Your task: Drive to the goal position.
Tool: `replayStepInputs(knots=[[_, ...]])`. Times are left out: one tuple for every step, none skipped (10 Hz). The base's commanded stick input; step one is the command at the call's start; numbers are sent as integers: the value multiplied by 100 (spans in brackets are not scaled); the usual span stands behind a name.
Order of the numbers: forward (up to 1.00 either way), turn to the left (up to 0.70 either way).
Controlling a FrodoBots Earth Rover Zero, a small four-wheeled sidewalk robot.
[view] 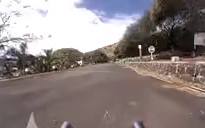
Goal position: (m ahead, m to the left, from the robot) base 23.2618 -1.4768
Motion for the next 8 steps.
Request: replayStepInputs(knots=[[85,0],[85,0],[85,0],[85,0],[85,0],[85,0],[85,0],[85,0]])
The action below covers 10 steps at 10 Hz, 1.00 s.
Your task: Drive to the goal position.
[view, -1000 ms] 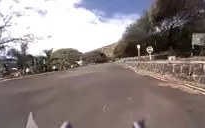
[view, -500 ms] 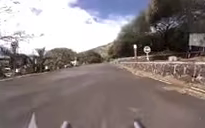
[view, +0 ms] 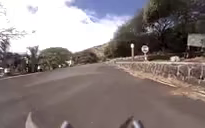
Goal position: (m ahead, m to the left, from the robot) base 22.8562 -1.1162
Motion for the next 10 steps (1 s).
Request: replayStepInputs(knots=[[85,0],[85,0],[85,0],[85,0],[85,0],[85,0],[85,0],[85,0],[85,0],[85,0]])
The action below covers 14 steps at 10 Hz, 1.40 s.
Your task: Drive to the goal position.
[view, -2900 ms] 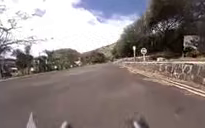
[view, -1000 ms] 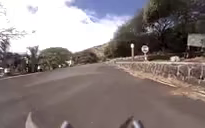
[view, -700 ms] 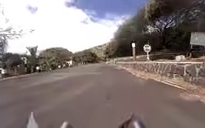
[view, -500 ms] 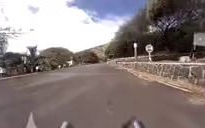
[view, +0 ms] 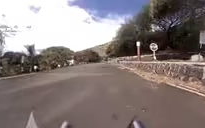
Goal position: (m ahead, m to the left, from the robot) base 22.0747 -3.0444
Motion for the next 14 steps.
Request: replayStepInputs(knots=[[85,0],[85,0],[85,0],[85,0],[85,0],[85,0],[85,0],[85,0],[85,0],[85,0],[85,0],[85,0],[85,0],[85,0]])
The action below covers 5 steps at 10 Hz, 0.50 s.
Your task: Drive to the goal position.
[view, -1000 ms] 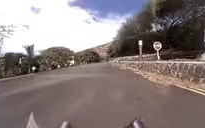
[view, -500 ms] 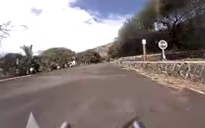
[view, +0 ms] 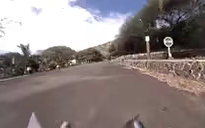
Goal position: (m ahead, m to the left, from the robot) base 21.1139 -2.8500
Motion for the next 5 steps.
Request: replayStepInputs(knots=[[85,0],[85,0],[85,0],[85,0],[85,0]])
